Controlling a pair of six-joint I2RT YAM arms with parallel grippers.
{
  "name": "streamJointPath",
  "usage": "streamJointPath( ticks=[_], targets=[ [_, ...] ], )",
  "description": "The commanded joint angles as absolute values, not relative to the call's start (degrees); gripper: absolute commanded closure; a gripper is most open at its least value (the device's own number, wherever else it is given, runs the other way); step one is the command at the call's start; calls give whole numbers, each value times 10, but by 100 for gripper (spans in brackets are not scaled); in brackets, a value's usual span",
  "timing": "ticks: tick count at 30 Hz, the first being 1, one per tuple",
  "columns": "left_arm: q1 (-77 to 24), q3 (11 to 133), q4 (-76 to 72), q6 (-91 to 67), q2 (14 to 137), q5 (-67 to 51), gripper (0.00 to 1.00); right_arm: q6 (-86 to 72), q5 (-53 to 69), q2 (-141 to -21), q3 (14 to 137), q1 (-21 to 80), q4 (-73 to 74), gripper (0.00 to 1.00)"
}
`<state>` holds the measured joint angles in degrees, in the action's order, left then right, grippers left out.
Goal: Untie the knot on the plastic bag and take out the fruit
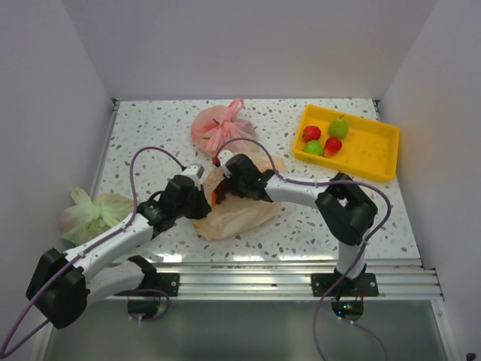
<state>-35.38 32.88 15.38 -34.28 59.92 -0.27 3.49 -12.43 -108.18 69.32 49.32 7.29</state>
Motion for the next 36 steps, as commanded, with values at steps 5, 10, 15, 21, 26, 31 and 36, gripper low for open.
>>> streamJointPath(
  ticks=[5, 10, 15, 21, 26, 31, 36],
  targets=[
    [-357, 326, 133, -360, 599, 41, 97, 24, -5, -977, 657, 492, 109, 100],
    [-357, 335, 144, -381, 606, 84, 97, 11, 77, -901, 635, 492, 122, 100],
    [-356, 338, 136, -388, 609, 95, 98, 4, 116, -858, 631, 493, 140, 100],
    [-357, 347, 139, -390, 619, 100, 98, 14, 187, -829, 681, 494, 184, 100],
    [-357, 347, 143, -394, 617, 103, 98, 11, 214, -807, 705, 494, 198, 100],
    [-357, 342, 149, -398, 612, 109, 98, 4, 216, -779, 746, 494, 200, 100],
    [-357, 339, 158, -403, 609, 119, 98, 10, 207, -762, 805, 492, 228, 100]
  ],
)
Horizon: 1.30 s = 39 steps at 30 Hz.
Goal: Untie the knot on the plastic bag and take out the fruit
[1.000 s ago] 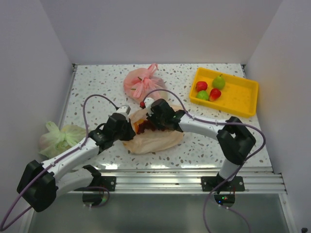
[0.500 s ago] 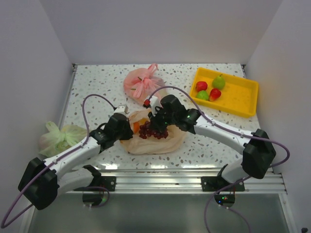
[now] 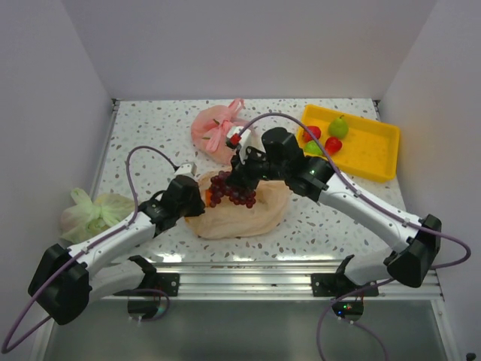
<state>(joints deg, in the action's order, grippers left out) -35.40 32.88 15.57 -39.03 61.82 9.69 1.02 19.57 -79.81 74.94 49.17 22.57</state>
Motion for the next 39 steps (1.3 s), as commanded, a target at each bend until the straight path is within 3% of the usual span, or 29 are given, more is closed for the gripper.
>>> streamJointPath(
  ticks=[1, 10, 18, 29, 39],
  targets=[
    [-357, 338, 161, -405, 609, 120, 98, 13, 200, -757, 814, 493, 232, 100],
    [-357, 333, 166, -403, 599, 119, 98, 75, 15, -744, 889, 476, 270, 100],
    [-357, 327, 159, -389, 585, 95, 98, 69, -126, -757, 898, 332, 227, 100],
    [-357, 321, 123, -349, 583, 45, 98, -23, -207, -866, 900, 106, 145, 100],
    [-357, 317, 116, -330, 588, 25, 98, -78, -240, -977, 889, 1, 89, 100]
  ],
)
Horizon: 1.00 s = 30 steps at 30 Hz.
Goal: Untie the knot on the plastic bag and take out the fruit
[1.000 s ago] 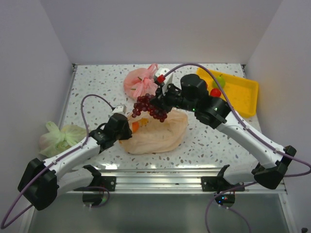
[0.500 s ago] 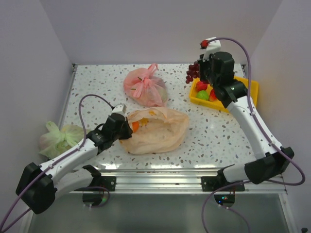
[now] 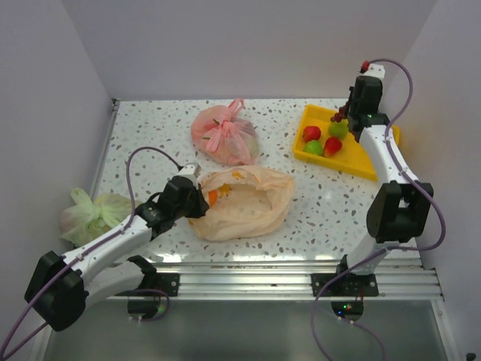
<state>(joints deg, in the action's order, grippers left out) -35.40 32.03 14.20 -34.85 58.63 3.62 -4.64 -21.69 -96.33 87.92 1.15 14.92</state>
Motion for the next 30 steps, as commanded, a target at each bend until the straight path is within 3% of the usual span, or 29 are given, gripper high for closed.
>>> streamJointPath(
  ticks=[1, 12, 13, 15, 16, 19, 22, 30],
  targets=[
    [-357, 316, 115, -330, 587, 22, 98, -82, -231, -985, 890, -17, 86, 100],
    [-357, 314, 123, -334, 584, 25, 97, -139, -277, -1041, 844, -79, 73, 97],
    [-357, 313, 124, -334, 583, 26, 97, -140, -277, -1043, 845, -81, 77, 76],
    [-357, 314, 126, -333, 583, 29, 97, -139, -265, -1043, 855, -83, 106, 61],
    [-357, 314, 127, -333, 583, 30, 97, -138, -258, -1039, 859, -83, 125, 48],
    [-357, 318, 130, -331, 584, 33, 97, -143, -180, -985, 845, -82, 131, 27],
    [-357, 327, 132, -328, 586, 39, 98, -164, -90, -922, 822, -64, 132, 16],
    [-357, 379, 149, -300, 612, 41, 97, -173, 62, -793, 736, 128, 82, 15]
  ],
)
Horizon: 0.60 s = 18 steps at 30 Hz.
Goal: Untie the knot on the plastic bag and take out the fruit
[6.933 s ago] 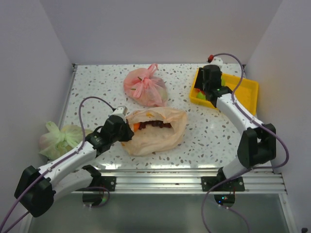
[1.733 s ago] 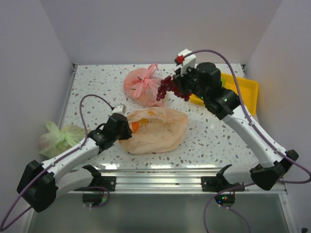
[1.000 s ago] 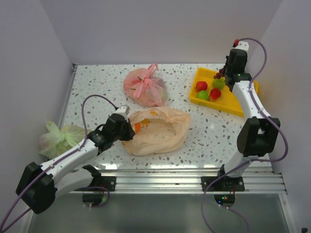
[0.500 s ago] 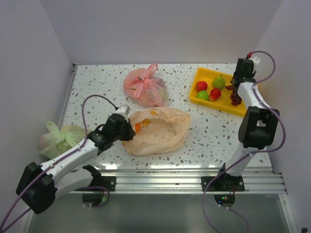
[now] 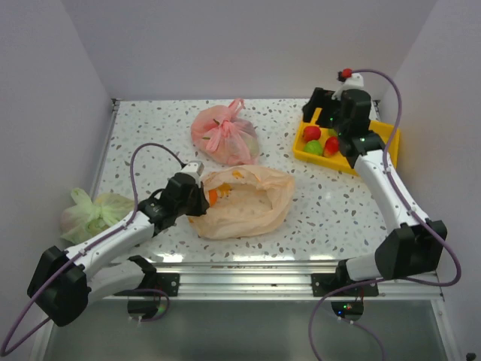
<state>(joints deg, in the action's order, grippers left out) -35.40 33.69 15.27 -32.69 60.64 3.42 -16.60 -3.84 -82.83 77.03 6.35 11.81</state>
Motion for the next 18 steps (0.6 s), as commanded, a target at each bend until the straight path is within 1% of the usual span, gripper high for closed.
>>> streamJointPath(
  ticks=[1, 7, 10, 12, 14, 18],
  targets=[
    [-357, 384, 152, -296, 617, 42, 98, -173, 103, -772, 724, 169, 59, 15],
    [-357, 452, 174, -265, 646, 62, 98, -178, 226, -737, 642, 308, 10, 15],
    [-360, 496, 191, -249, 657, 55, 98, -180, 219, -740, 592, 347, 11, 16],
    [-379, 511, 196, -246, 655, 56, 98, -199, 224, -747, 543, 356, -21, 17],
    [-397, 507, 197, -262, 645, 58, 98, -199, 219, -758, 511, 372, -29, 18],
    [-410, 431, 177, -298, 617, 56, 98, -200, 223, -780, 475, 382, -46, 20]
  ],
)
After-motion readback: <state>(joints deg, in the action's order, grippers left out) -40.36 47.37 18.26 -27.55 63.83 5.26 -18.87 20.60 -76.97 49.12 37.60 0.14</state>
